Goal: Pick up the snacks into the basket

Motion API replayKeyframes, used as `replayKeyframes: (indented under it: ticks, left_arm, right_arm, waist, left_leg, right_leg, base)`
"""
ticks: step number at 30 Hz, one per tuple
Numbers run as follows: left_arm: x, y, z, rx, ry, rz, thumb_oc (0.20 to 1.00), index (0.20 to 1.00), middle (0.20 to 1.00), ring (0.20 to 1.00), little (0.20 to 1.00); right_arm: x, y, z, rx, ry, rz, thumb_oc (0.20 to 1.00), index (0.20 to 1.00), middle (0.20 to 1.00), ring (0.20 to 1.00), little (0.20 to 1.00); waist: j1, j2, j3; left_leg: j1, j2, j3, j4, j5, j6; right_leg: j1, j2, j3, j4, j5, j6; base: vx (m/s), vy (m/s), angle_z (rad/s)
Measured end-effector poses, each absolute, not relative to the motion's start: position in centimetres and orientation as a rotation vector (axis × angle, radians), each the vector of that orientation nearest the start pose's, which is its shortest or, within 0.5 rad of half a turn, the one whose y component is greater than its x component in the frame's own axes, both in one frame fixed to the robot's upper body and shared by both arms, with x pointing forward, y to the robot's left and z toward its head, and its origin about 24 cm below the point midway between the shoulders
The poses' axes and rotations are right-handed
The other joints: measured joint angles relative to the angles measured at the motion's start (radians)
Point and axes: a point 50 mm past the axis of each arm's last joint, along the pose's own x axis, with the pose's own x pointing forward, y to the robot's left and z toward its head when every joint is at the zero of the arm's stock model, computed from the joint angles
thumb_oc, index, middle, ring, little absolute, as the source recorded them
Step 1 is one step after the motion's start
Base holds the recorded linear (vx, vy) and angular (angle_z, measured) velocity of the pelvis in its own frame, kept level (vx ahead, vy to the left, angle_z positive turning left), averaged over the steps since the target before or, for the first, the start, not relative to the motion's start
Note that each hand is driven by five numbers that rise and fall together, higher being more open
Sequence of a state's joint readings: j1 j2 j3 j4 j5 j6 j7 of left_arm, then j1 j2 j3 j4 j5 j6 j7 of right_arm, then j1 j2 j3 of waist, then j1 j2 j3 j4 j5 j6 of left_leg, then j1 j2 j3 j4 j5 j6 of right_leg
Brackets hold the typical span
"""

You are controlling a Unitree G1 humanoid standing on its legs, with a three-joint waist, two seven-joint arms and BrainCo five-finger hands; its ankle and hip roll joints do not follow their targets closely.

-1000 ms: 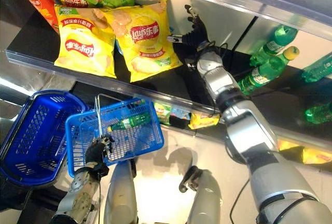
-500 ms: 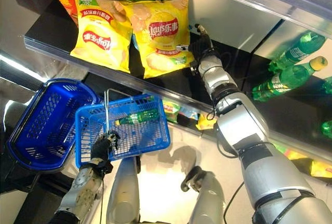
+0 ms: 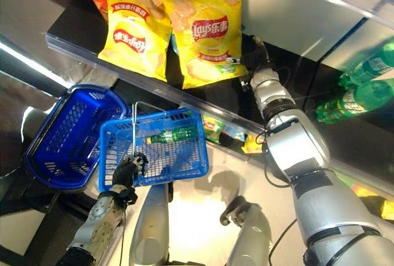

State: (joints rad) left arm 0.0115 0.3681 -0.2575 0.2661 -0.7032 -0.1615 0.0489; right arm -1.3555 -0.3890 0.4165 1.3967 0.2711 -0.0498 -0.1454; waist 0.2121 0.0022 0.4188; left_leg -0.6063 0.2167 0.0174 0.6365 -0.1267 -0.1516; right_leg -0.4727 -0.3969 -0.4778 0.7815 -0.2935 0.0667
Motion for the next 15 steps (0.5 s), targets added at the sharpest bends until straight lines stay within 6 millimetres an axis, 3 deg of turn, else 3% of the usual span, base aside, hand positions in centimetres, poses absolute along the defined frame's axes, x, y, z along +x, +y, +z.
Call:
replayKeyframes:
  ticks: [15]
  left_arm:
    - [23.7,18.8,-1.1,-0.299,0.228,-0.036,0.2,0.2,0.2,0.2,0.2]
  right_arm:
    - [42.7,-21.6,21.2,-0.429,0.058,-0.187,1.0,1.0,1.0,1.0,1.0]
  waist:
    - [0.001,0.001,0.001]
  left_leg:
    - [-0.002,-0.018,-0.007,-0.004,0.007,0.004]
  right_leg:
    - [0.001,-0.018,-0.004,0.012,-0.005,0.008]
  base:
    - [0.0,0.0,0.02]
